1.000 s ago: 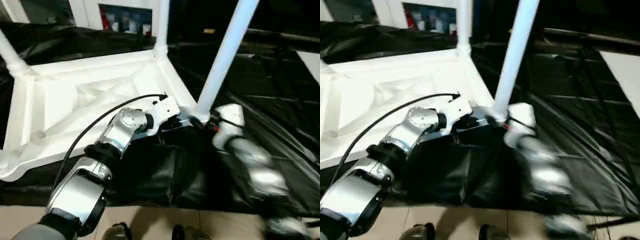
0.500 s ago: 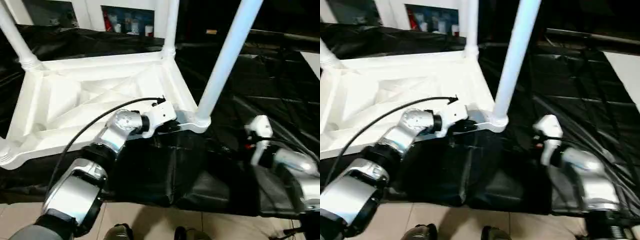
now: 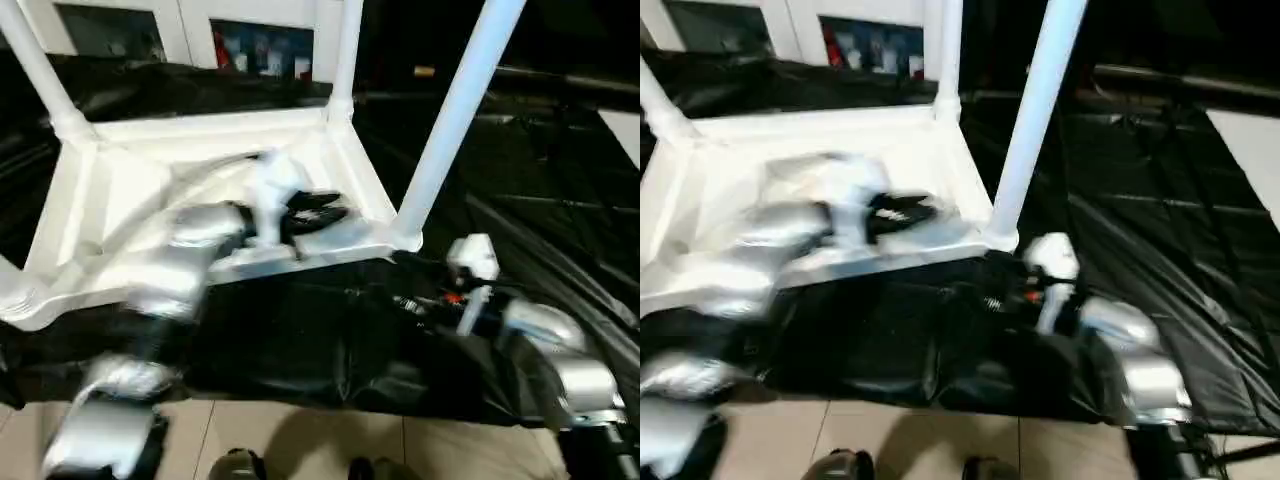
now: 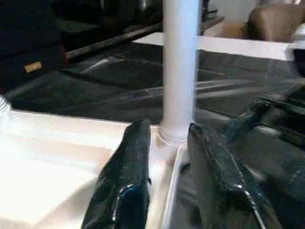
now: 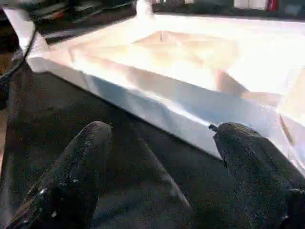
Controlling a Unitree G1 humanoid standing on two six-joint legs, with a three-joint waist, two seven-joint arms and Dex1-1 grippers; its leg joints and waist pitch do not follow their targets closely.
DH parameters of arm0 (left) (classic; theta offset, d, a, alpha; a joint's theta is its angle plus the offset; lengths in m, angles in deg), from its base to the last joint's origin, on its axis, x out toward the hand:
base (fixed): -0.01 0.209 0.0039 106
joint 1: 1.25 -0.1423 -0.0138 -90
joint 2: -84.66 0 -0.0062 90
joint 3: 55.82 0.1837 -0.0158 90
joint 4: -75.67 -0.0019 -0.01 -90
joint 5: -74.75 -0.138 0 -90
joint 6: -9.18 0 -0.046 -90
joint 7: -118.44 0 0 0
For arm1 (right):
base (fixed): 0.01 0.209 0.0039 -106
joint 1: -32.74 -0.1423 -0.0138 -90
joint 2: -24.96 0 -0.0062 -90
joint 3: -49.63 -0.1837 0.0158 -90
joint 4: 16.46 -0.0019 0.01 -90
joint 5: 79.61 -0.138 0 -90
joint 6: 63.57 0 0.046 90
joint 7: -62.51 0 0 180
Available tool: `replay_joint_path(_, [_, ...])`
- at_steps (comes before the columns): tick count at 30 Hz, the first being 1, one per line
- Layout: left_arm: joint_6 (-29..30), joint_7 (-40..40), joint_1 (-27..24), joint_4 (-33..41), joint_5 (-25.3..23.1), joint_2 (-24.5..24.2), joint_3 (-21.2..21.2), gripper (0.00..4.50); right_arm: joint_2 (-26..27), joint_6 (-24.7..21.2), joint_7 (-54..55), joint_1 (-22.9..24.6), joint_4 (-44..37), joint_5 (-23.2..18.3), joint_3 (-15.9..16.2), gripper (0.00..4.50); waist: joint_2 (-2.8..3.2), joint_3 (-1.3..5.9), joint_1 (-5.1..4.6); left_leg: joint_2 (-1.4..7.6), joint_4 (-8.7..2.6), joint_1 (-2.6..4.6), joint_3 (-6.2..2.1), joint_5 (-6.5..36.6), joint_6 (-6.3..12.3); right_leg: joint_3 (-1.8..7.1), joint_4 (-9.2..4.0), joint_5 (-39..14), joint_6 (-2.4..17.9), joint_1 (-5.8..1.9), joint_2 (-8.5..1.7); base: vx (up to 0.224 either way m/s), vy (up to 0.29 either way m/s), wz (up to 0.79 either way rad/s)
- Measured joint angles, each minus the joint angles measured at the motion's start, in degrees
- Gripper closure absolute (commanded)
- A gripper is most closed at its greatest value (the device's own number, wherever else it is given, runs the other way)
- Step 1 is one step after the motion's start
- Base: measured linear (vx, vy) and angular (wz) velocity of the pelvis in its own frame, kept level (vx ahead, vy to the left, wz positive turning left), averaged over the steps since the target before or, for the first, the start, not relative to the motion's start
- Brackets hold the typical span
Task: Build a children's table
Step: Rotate table base
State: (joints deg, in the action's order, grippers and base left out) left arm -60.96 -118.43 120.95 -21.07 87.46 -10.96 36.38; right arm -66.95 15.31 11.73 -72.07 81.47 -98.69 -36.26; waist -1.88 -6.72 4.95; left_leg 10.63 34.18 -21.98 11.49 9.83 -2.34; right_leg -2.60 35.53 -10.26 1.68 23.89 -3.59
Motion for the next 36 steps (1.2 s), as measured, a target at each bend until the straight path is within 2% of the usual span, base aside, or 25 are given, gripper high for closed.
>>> replay_joint_path(4, [8.7,-4.3,-10.6,12.1,3.3,-8.7,-1.0,2.55,4.6,0.5,4.7,-2.0,2.0,1.3,1.0,0.75,-0.36,0.49,-0.03,0.15,0.02,0.09,-0.02,-0.1,-0.21,0.0,0.14,0.0,0.0,0.02,0.14,0.0,0.0,0.0])
replay_joint_path(8, [14.7,-5.2,-18.3,18.0,3.4,-13.0,-1.0,2.25,9.0,2.7,10.5,-4.8,7.0,4.1,1.1,0.75,-0.44,0.54,0.31,0.2,0.02,0.07,-0.01,-0.2,-0.38,0.0,0.27,0.0,0.0,-0.02,0.17,0.0,0.0,0.0])
replay_joint_path(13, [15.9,1.2,-21.3,18.8,1.0,-12.4,-1.2,1.8,14.4,5.6,18.0,-11.8,15.5,5.8,0.8,0.75,-0.3,0.62,0.21,0.2,0.03,0.1,-0.06,-0.3,-0.51,0.04,0.35,0.0,-0.1,-0.18,0.2,0.0,0.0,0.0])
replay_joint_path(16, [15.0,7.8,-21.5,17.0,-1.4,-9.5,-1.9,1.53,16.6,9.4,20.4,-17.6,24.1,7.0,0.5,0.75,0.08,0.87,-0.05,0.19,0.06,0.13,-0.05,-0.3,-0.53,0.07,0.34,0.0,-0.2,-0.21,0.19,0.0,0.0,0.0])
replay_joint_path(18, [14.0,11.2,-21.8,15.6,-2.6,-7.5,-2.0,1.39,17.6,11.2,22.5,-20.7,28.2,7.5,-0.5,0.75,0.04,0.96,-0.02,0.2,0.05,0.12,-0.1,-0.4,-0.64,0.03,0.35,0.1,-0.2,-0.21,0.2,0.0,0.0,0.0])
replay_joint_path(25, [10.6,16.4,-26.8,14.0,-4.9,-6.5,-2.4,0.94,14.3,14.7,32.2,-28.0,39.7,8.6,-5.3,0.75,0.03,1.21,0.29,0.22,0.13,0.03,-0.13,-0.4,-0.69,0.02,0.38,0.3,-0.2,-0.2,0.23,0.0,0.0,0.0])
replay_joint_path(27, [10.4,16.7,-27.7,14.0,-5.2,-6.5,-2.3,0.87,12.8,15.8,34.1,-28.7,41.8,8.7,-6.0,0.75,0.01,1.23,0.44,0.22,0.16,-0.03,-0.13,-0.4,-0.69,0.01,0.37,0.3,-0.2,-0.21,0.22,0.0,0.0,0.0])
replay_joint_path(28, [10.2,16.9,-27.9,14.0,-5.2,-6.5,-2.3,0.67,12.1,16.1,34.8,-29.0,42.9,8.7,-6.3,0.75,0.01,1.23,0.49,0.22,0.19,-0.05,-0.13,-0.4,-0.68,0.01,0.37,0.3,-0.2,-0.2,0.22,0.0,0.0,0.0])
replay_joint_path(36, [7.3,17.6,-29.3,14.1,-5.0,-5.9,-1.8,0.04,5.7,20.2,36.9,-32.7,53.4,9.1,-9.4,0.75,0.04,1.23,0.84,0.24,0.29,-0.11,-0.12,-0.4,-0.67,0.01,0.47,0.3,-0.2,-0.21,0.21,0.0,0.0,0.0])
